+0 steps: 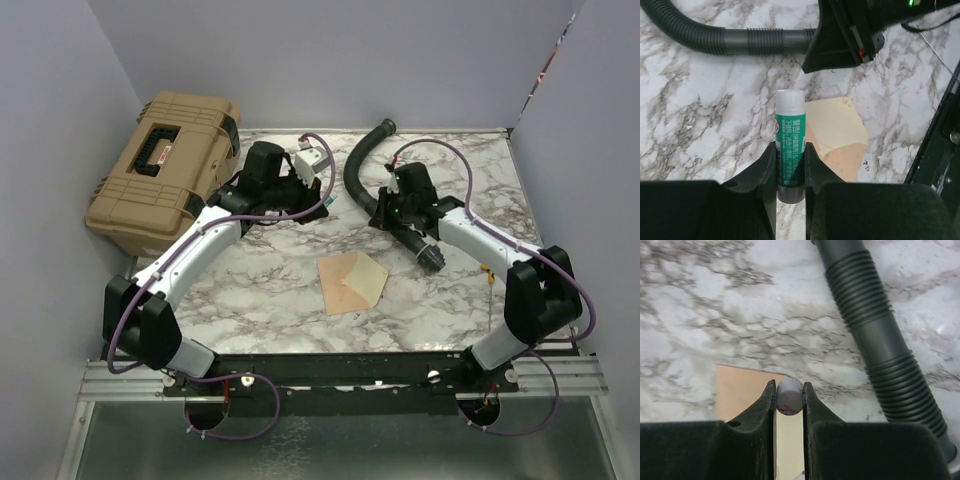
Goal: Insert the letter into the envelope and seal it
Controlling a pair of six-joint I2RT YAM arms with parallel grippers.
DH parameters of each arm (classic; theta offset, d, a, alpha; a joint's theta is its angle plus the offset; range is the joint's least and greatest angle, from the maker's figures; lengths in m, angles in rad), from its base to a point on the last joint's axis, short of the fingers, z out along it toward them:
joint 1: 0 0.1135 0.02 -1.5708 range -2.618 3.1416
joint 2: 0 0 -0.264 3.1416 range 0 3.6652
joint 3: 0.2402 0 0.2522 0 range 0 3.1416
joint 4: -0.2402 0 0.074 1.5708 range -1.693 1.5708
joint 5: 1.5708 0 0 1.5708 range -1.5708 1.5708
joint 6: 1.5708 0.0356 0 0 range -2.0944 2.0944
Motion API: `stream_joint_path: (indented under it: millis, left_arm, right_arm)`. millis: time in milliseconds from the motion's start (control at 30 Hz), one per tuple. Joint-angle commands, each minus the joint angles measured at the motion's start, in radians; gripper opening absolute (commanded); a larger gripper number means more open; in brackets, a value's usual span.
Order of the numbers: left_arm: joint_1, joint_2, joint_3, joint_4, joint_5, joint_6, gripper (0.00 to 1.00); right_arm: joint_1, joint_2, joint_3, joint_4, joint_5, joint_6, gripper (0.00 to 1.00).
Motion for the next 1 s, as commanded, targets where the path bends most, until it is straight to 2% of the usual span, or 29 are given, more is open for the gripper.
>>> stream_joint_path:
  millis: [0,167,333,600,733,867,967]
  left_arm:
    - [-0.002,-0.104,-0.096,0.241,-0.159,-0.133,0.0]
    - [-0.002,-0.117,-0.128,0.283,-0.195,-0.169,0.0]
    - [-0.002,-0.117,-0.133,0.289,-0.187,-0.178,0.0]
    - [-0.002,-0.11,-0.131,0.3,-0.188,-0.183,0.0]
    - [-0.003,-0.111,-0.125,0.305,-0.201,-0.172,0.0]
    - [-0.003,-0.109,-0.117,0.308,-0.207,-0.166,0.0]
    - [-0.003,-0.107,-0.108,0.311,-0.196,-0.166,0.0]
  right_arm:
    - [0.054,0.053,-0.068,0.01,0.334,-0.083,0.03]
    - [0.073,0.123,-0.091,0.055,0.346,-0.096,0.03]
    - [0.105,0.168,-0.089,0.065,0.38,-0.103,0.08]
    - [0.122,0.214,-0.092,0.073,0.357,-0.116,0.31]
    - [0.123,0.226,-0.075,0.045,0.352,-0.124,0.38]
    - [0.124,0.199,-0.043,0.003,0.346,-0.114,0.5]
    - [0.123,0.142,0.004,-0.046,0.338,-0.093,0.56]
